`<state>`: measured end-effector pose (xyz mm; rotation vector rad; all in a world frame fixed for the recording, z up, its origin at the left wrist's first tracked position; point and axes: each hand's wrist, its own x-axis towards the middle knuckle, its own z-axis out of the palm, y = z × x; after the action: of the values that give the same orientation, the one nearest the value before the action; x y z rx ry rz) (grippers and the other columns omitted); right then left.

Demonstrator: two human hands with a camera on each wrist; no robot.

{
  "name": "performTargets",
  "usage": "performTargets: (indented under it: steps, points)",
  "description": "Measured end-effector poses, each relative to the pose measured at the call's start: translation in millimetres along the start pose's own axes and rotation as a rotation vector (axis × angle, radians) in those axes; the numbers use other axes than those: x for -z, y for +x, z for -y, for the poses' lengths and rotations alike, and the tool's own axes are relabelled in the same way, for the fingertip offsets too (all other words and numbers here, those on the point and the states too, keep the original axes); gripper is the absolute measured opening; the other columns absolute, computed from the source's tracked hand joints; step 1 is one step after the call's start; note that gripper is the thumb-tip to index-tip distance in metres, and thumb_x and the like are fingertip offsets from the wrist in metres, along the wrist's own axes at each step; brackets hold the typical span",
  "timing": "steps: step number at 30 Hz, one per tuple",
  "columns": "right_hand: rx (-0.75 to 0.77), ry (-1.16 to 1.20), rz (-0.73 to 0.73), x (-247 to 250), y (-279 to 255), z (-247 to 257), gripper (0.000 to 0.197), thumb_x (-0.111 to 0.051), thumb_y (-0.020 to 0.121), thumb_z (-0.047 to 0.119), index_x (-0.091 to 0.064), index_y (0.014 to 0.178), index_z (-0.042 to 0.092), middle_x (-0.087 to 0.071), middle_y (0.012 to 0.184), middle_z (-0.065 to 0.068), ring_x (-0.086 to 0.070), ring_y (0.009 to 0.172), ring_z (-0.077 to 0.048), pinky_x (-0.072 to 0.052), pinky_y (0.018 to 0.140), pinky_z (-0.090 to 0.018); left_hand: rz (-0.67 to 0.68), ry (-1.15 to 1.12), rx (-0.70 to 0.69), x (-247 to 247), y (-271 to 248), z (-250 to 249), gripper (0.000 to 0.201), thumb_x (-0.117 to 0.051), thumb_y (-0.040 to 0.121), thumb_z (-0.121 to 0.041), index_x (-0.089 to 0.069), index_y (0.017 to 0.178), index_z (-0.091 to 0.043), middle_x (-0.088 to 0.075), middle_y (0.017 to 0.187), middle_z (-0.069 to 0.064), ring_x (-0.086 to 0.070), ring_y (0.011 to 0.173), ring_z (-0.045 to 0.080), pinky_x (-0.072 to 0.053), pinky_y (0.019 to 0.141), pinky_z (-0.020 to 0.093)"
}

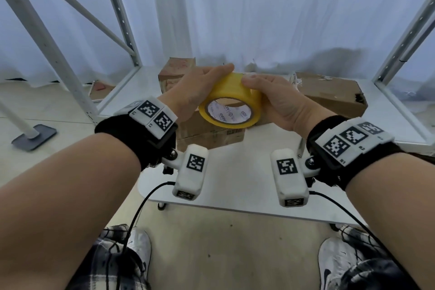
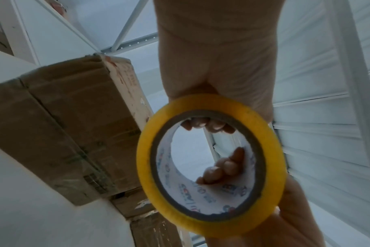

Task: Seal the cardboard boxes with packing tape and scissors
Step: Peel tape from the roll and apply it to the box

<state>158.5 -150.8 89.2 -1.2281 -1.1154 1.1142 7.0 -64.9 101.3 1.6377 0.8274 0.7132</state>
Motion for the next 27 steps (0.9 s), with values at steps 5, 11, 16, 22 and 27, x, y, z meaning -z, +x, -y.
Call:
performTargets:
  steps: [5, 11, 16, 22, 27]
  points:
    - [0.037, 0.006, 0.054, 1.8, 5.8, -2.0, 0.067, -0.070, 0.062, 0.033, -0.055, 0.117, -0.002, -0.059, 0.098, -0.012, -0.058, 0.084, -0.016, -0.047, 0.081, -0.029, -0.179, -0.286, 0.112, 5.9, -2.2, 1.3, 0.016, -0.060, 0.090, -0.034, -0.060, 0.090, -0.019, -0.063, 0.076, 0.004, -0.064, 0.063, 0.018, -0.054, 0.064, 0.029]
    - [-0.014, -0.136, 0.107, -0.9, 10.9, -5.1, 0.017, -0.067, 0.067, 0.029, -0.059, 0.074, 0.015, -0.063, 0.071, 0.010, -0.059, 0.068, -0.003, -0.045, 0.067, -0.016, -0.125, 0.069, -0.029, 7.5, -5.6, 1.9, 0.030, -0.053, 0.095, -0.036, -0.053, 0.080, -0.011, -0.051, 0.068, 0.008, -0.053, 0.059, 0.019, -0.044, 0.055, 0.022]
    - [-0.004, -0.190, 0.075, -6.3, 13.4, -4.7, 0.012, -0.062, 0.069, 0.032, -0.062, 0.073, 0.020, -0.065, 0.070, 0.011, -0.059, 0.072, -0.007, -0.045, 0.070, -0.020, -0.120, 0.208, -0.108, 5.8, -4.4, 1.9, 0.032, -0.050, 0.095, -0.033, -0.047, 0.069, -0.014, -0.038, 0.067, 0.010, -0.038, 0.062, 0.023, -0.028, 0.051, 0.027]
    - [-0.001, -0.138, 0.015, -8.0, 13.5, -4.4, 0.013, -0.067, 0.078, 0.031, -0.063, 0.080, 0.019, -0.068, 0.076, 0.005, -0.061, 0.076, -0.013, -0.049, 0.068, -0.023, -0.146, 0.313, -0.151, -0.1, -0.5, -0.6, 0.027, -0.045, 0.094, -0.031, -0.053, 0.076, -0.013, -0.045, 0.071, 0.008, -0.042, 0.061, 0.022, -0.027, 0.054, 0.031]
    - [-0.001, -0.135, -0.041, -15.5, 11.2, -2.2, 0.015, -0.065, 0.087, 0.034, -0.067, 0.089, 0.019, -0.071, 0.083, 0.000, -0.066, 0.071, -0.013, -0.052, 0.061, -0.022, -0.166, 0.283, -0.113, -5.5, -1.5, -4.7, 0.032, -0.045, 0.097, -0.031, -0.054, 0.076, -0.009, -0.049, 0.071, 0.014, -0.051, 0.064, 0.024, -0.037, 0.059, 0.031]
